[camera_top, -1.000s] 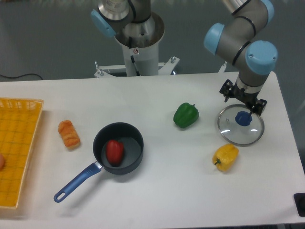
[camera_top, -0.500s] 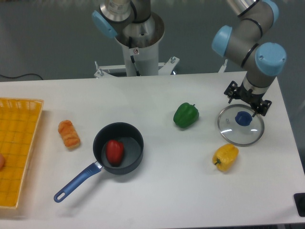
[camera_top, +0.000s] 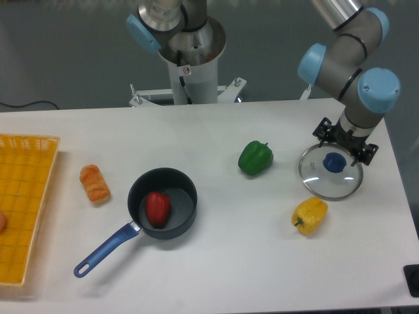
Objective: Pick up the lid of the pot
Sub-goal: 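Lower the open gripper around the blue knob of the glass lid, then close the gripper on the blue knob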
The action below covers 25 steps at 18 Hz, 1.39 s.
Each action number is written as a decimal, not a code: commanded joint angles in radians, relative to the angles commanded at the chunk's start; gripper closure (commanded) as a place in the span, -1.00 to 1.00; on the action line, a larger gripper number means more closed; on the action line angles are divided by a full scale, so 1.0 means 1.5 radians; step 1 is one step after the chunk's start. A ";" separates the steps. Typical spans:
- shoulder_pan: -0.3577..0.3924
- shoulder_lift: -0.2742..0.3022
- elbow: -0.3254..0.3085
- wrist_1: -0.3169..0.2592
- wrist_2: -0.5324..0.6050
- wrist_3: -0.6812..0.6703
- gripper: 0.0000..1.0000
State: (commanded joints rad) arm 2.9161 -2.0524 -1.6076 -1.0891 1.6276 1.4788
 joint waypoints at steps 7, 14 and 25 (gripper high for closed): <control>-0.001 -0.015 0.008 0.008 0.000 -0.006 -0.98; -0.006 -0.023 0.004 0.013 -0.001 -0.017 -0.98; -0.009 -0.027 -0.001 0.021 0.002 -0.017 -0.88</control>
State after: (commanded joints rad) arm 2.9023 -2.0923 -1.6091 -1.0569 1.6306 1.4527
